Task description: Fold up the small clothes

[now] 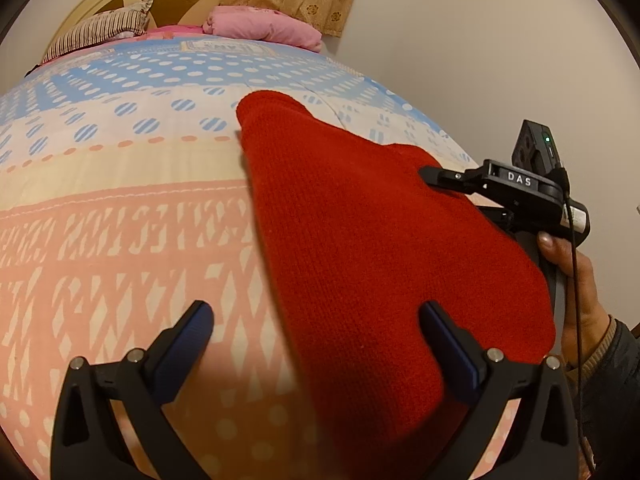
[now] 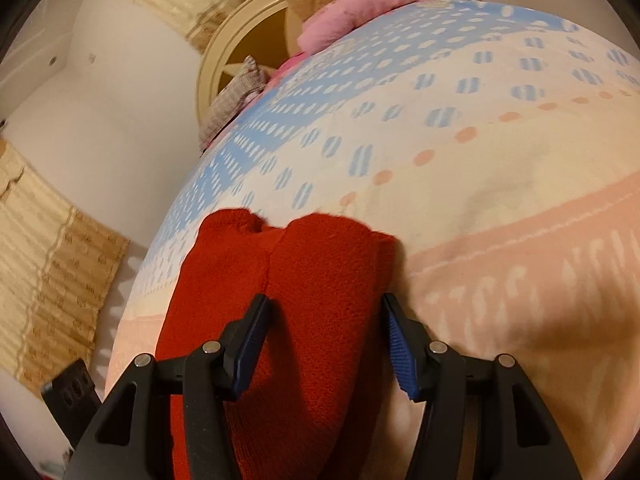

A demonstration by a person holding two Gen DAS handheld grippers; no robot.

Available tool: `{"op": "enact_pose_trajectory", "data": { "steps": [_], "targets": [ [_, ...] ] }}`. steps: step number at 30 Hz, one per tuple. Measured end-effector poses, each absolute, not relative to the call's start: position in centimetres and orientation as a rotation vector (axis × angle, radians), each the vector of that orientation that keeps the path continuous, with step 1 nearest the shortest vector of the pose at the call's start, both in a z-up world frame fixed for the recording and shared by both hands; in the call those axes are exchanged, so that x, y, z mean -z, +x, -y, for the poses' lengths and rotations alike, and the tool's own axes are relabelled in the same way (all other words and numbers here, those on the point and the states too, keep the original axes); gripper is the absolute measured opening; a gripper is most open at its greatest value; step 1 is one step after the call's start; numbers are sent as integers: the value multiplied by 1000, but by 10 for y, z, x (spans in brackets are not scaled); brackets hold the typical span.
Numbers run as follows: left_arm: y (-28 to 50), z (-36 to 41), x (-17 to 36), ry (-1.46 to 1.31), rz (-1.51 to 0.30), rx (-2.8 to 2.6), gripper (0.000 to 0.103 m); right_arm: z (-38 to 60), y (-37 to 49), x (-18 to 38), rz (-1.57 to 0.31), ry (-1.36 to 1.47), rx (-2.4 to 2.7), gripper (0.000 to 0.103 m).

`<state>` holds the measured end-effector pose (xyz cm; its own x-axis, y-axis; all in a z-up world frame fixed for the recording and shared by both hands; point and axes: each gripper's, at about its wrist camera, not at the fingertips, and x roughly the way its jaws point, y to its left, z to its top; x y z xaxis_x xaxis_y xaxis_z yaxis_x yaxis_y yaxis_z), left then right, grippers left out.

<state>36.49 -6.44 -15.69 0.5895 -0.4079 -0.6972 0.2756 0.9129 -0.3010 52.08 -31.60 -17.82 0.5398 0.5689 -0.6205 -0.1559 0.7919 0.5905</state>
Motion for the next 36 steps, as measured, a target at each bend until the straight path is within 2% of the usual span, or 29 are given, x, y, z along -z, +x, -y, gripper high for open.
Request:
{"op": "enact_pose_trajectory", "data": {
  "steps": [3,7,13,20,23,27,30,36],
  "targets": [
    [365,66,157,-170,-852,402,103,316,521,180,-904,519,-480,57],
    [364,66,156,-172,-850,411,103,316,522,185,-917,552,-529,41],
    [363,66,156,-181,-846,436,103,309,519,185,-916,532,-553,34],
    [363,67,155,-190,-847,476,101,305,512,181,-876,492,-536,30],
    [362,71,154,-173,-848,488,94,306,509,179,-858,477,-528,29],
    [361,75,153,-179,-854,540,73,304,505,175,-831,450,-514,28],
    [360,77,151,-182,-855,538,63,303,502,172,-823,438,-502,28],
    [351,81,142,-138,-837,502,48,299,496,166,-832,409,-465,28]
  ]
}}
